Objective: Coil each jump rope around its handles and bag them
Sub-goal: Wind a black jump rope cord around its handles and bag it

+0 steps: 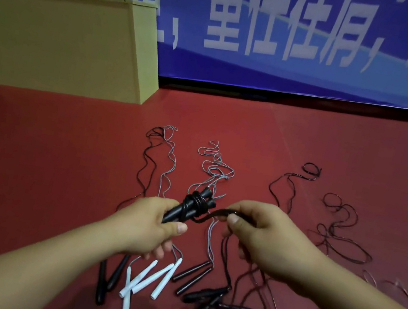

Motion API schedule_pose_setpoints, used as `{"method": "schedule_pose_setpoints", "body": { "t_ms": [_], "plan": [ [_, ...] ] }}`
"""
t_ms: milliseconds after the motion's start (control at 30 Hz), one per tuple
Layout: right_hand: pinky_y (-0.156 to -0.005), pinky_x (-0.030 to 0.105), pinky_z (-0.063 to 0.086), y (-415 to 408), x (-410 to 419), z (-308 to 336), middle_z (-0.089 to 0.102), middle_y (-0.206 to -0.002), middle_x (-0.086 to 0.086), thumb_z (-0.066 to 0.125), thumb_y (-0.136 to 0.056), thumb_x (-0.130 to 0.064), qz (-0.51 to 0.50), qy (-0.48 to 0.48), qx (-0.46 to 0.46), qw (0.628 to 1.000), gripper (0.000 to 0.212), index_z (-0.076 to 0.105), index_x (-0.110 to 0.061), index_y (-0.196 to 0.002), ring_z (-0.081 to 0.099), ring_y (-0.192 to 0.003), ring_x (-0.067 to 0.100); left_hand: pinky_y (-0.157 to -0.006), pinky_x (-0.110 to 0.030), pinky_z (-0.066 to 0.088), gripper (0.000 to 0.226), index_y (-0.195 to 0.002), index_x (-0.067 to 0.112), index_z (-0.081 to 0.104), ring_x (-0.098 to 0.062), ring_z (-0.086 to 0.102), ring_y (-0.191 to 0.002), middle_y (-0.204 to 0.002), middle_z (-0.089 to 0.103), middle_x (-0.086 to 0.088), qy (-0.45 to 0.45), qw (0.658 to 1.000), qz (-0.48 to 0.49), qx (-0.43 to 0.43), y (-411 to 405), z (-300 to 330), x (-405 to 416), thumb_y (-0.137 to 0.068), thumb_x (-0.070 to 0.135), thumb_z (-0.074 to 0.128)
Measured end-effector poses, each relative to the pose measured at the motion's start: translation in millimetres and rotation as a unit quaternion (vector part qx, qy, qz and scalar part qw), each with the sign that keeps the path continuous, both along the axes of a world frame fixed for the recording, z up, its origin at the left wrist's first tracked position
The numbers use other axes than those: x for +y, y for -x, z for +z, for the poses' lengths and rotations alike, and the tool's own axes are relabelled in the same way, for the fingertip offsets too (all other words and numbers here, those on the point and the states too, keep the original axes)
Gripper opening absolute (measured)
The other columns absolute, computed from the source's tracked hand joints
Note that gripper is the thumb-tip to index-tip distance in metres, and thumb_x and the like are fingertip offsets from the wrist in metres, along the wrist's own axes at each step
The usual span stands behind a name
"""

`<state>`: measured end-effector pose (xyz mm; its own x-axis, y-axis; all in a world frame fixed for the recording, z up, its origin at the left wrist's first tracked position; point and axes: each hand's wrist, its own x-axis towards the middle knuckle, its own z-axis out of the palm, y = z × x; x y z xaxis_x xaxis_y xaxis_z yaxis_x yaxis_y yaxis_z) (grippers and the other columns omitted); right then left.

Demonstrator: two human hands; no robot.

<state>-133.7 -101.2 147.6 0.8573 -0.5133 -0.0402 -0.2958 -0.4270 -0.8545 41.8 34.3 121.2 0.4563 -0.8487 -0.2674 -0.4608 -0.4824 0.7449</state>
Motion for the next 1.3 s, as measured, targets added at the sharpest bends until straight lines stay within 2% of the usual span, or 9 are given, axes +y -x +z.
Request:
{"method": "schedule_pose_setpoints", "body": {
  "t_ms": [67, 133, 300, 533, 667, 800, 1133, 1233, 1300],
  "plan": [
    [-0.047, 0.024, 0.038, -1, -4, -2, 0.064, -0.065, -0.006, 0.051, -0.099, -0.02, -0.014, 0.035, -0.013, 0.999, 0.019, 0.068, -0.02, -0.09, 0.051, -0.055, 0.015, -0.041, -0.024, 0.045, 0.005, -0.103, 0.019, 0.058, -0.016, 0.061, -0.052, -0.065, 0.064, -0.005, -0.009, 1.0, -0.019, 0.004, 3, 2, -1, -0.099, 0.018, 0.056],
    [-0.05, 0.027, 0.04, 0, -8, -4, 0.062, -0.061, -0.01, 0.052, -0.098, -0.021, -0.016, 0.065, -0.017, 0.998, 0.02, 0.067, -0.022, -0.084, 0.051, -0.054, 0.015, -0.043, -0.025, 0.047, 0.007, -0.105, 0.021, 0.058, -0.016, 0.06, -0.05, -0.064, 0.062, -0.004, -0.029, 0.999, -0.034, 0.015, 7, 1, -2, -0.098, 0.019, 0.057],
    [-0.05, 0.009, 0.033, 0, -9, -6, 0.06, -0.055, -0.021, 0.056, -0.095, -0.02, -0.002, 0.119, -0.005, 0.993, 0.018, 0.067, -0.025, -0.082, 0.05, -0.049, -0.003, -0.042, -0.025, 0.048, 0.003, -0.097, 0.021, 0.056, -0.016, 0.056, -0.045, -0.062, 0.061, -0.004, -0.101, 0.99, -0.097, 0.029, 23, 2, -4, -0.098, 0.022, 0.058],
    [-0.06, 0.013, 0.04, 1, -16, -13, 0.063, -0.069, -0.014, 0.068, -0.087, -0.035, -0.042, 0.184, 0.039, 0.981, 0.01, 0.071, -0.026, -0.085, 0.056, -0.067, 0.0, -0.054, -0.026, 0.049, 0.011, -0.087, 0.024, 0.059, -0.013, 0.057, -0.05, -0.061, 0.059, 0.005, -0.123, 0.973, -0.191, -0.036, 32, 6, 0, -0.095, 0.031, 0.061],
    [-0.055, 0.019, 0.04, 1, -25, -16, 0.062, -0.071, -0.009, 0.079, -0.078, -0.031, -0.067, 0.109, 0.045, 0.991, 0.017, 0.066, -0.022, -0.082, 0.052, -0.057, 0.004, -0.054, -0.025, 0.048, 0.012, -0.084, 0.026, 0.058, -0.015, 0.057, -0.052, -0.061, 0.058, 0.005, -0.124, 0.968, -0.211, -0.049, 32, 6, 2, -0.095, 0.03, 0.062],
    [-0.069, 0.02, 0.046, -1, -27, -16, 0.062, -0.073, -0.008, 0.083, -0.074, -0.018, -0.033, 0.064, 0.018, 0.997, 0.018, 0.066, -0.016, -0.078, 0.054, -0.064, 0.004, -0.048, -0.016, 0.043, 0.014, -0.082, 0.029, 0.058, -0.013, 0.056, -0.051, -0.066, 0.061, 0.003, -0.106, 0.963, -0.248, -0.011, 39, 13, 5, -0.096, 0.027, 0.062],
    [-0.055, 0.016, 0.044, 1, -25, -14, 0.059, -0.065, -0.001, 0.078, -0.078, -0.009, 0.043, -0.056, -0.013, 0.997, 0.013, 0.065, -0.007, -0.078, 0.051, -0.057, 0.007, -0.048, -0.016, 0.044, 0.009, -0.088, 0.023, 0.059, -0.011, 0.054, -0.051, -0.064, 0.058, 0.005, -0.091, 0.948, -0.277, 0.126, 42, 23, 12, -0.097, 0.026, 0.061],
    [-0.05, 0.018, 0.044, 2, -21, -12, 0.06, -0.066, 0.004, 0.071, -0.084, -0.005, 0.048, -0.107, -0.028, 0.993, 0.008, 0.064, -0.005, -0.082, 0.052, -0.053, 0.008, -0.049, -0.016, 0.046, 0.009, -0.089, 0.016, 0.056, -0.006, 0.054, -0.05, -0.062, 0.056, 0.005, -0.032, 0.948, -0.268, 0.168, 42, 25, 11, -0.098, 0.018, 0.058],
    [-0.047, 0.02, 0.043, 3, -19, -11, 0.06, -0.066, 0.006, 0.059, -0.088, 0.009, 0.036, -0.118, -0.036, 0.992, 0.011, 0.062, -0.001, -0.085, 0.051, -0.05, 0.009, -0.052, -0.018, 0.048, 0.009, -0.093, 0.01, 0.056, -0.006, 0.054, -0.051, -0.061, 0.054, 0.005, 0.037, 0.952, -0.231, 0.199, 42, 24, 7, -0.097, 0.018, 0.057]
  ]
}}
